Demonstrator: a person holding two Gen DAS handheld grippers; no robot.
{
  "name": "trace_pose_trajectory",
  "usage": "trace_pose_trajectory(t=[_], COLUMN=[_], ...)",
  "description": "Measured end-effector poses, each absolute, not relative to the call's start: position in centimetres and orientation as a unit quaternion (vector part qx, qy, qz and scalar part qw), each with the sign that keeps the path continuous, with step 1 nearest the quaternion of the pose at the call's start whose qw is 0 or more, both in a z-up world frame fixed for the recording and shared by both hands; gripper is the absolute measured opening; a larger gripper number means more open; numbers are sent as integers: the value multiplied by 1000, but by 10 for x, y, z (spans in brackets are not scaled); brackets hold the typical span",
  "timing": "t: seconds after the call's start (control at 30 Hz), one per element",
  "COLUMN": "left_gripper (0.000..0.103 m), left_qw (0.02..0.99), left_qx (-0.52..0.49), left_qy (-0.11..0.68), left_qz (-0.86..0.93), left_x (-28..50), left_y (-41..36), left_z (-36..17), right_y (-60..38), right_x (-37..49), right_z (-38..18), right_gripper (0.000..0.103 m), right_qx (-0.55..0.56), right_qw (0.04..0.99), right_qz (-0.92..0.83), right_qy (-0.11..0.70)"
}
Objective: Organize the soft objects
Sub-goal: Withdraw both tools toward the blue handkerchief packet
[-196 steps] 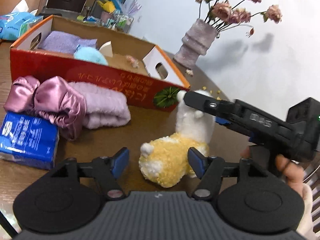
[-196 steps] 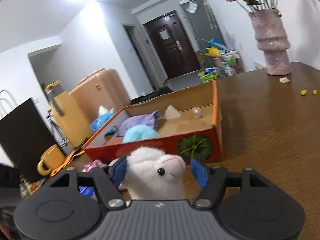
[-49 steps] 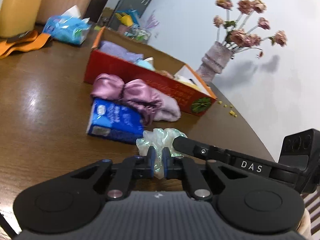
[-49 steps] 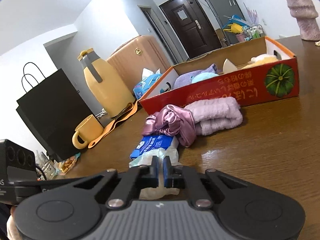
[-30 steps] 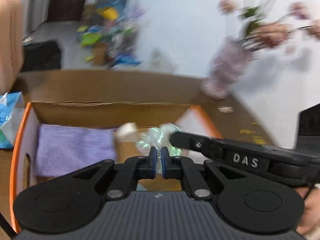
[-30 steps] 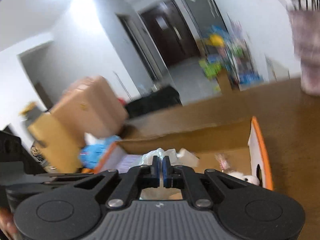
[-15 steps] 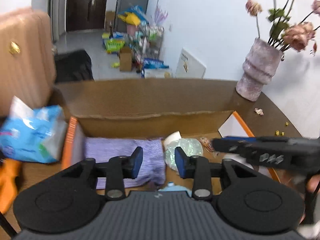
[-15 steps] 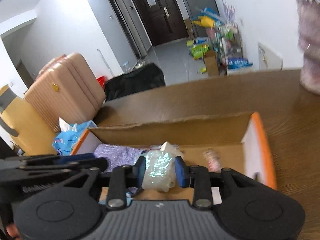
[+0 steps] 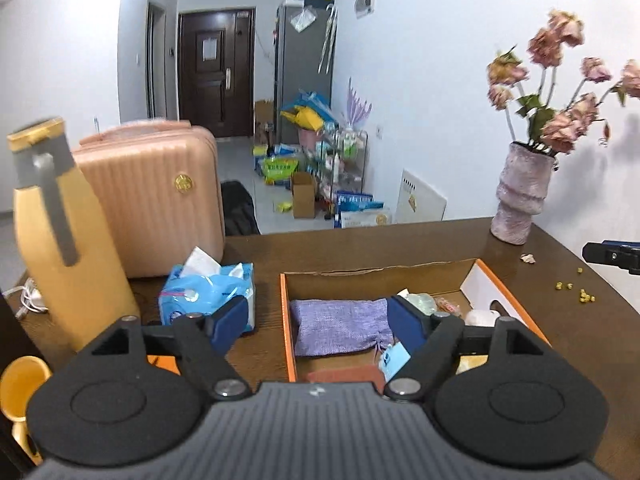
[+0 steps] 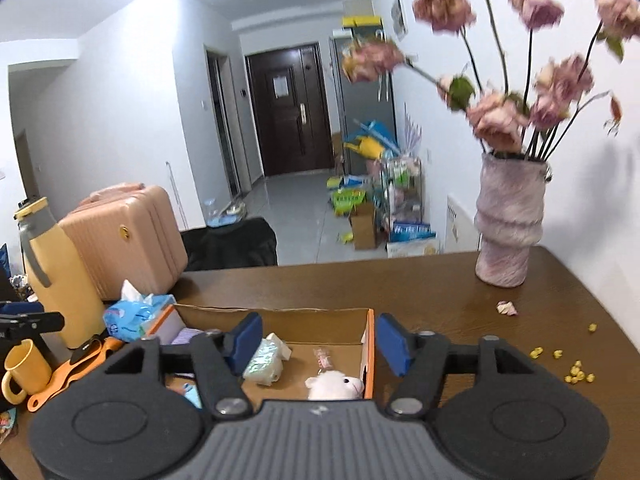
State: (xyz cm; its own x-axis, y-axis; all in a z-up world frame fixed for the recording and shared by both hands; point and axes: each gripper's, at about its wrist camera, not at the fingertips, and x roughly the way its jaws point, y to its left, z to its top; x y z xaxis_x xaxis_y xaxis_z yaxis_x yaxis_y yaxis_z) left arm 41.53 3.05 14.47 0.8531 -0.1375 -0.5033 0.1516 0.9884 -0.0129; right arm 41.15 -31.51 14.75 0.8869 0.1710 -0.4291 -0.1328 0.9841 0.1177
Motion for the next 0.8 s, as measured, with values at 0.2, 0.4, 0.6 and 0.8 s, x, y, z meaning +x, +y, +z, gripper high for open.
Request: trace_pose_trajectory(t=[0.2,0.4,0.6,0.8], left_gripper=[85,86,87,87], left_qw=[975,975,968,965], left_qx=[20,-4,-37,-29], left_qy=[213,209,240,253], left_qz=[-64,-73,-70,-67], left_x=[328,242,190,208], left_y=[42,42,49,48], left_z=[125,67,24,17], right_y=[-294,-275,-266,-252], right_x=[321,230,174,185], right_z=[129,81,33,19], right_gripper=[76,83,84,84], right_qx=[17,33,74,62], right_qw=[983,982,971,967], right_qz=[94,124,135,131], right_qy=[158,141,181,209])
